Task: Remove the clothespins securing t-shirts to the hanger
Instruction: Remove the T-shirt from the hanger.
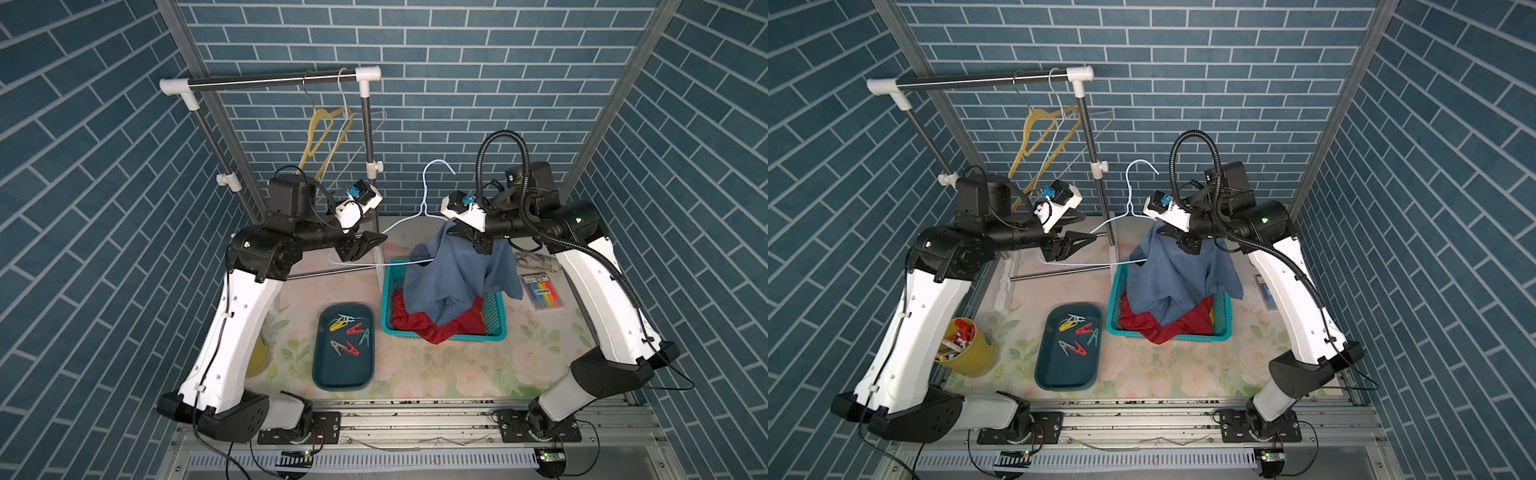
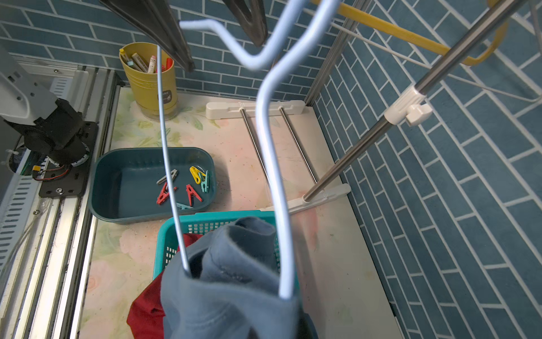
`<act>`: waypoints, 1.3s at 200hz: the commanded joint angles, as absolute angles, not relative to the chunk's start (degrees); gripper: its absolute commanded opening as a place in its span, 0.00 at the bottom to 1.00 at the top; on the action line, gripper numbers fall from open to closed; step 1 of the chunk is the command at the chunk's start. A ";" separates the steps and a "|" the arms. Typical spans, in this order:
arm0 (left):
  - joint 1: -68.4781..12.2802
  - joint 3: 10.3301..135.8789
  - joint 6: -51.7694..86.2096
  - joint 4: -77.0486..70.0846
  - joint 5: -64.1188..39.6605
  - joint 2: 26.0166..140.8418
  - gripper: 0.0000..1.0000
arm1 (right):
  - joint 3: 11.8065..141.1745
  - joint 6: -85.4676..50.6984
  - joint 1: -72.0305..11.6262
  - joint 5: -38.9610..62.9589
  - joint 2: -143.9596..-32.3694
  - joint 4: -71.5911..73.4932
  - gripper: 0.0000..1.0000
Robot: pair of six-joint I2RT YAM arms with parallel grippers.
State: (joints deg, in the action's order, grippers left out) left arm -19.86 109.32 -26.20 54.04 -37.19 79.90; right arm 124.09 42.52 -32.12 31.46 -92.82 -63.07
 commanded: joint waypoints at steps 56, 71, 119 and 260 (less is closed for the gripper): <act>-19.90 114.00 -26.45 61.19 -45.25 83.18 0.09 | 119.81 45.27 -32.54 31.51 -92.44 -57.80 0.00; -19.94 113.53 -26.88 61.08 -45.02 82.56 0.00 | 119.20 45.18 -32.55 31.12 -92.31 -57.33 0.00; -19.87 112.78 -28.54 62.03 -38.70 79.59 0.00 | 117.77 43.16 -32.52 30.85 -92.35 -56.34 0.22; -19.93 110.69 -29.18 65.07 -28.84 77.52 0.00 | 106.02 36.14 -32.17 18.52 -80.69 -69.34 0.51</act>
State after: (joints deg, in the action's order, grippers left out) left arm -20.01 110.76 -29.36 63.37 -30.37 77.14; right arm 107.59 39.48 -32.29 20.40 -82.50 -63.44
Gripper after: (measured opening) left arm 0.071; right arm 0.504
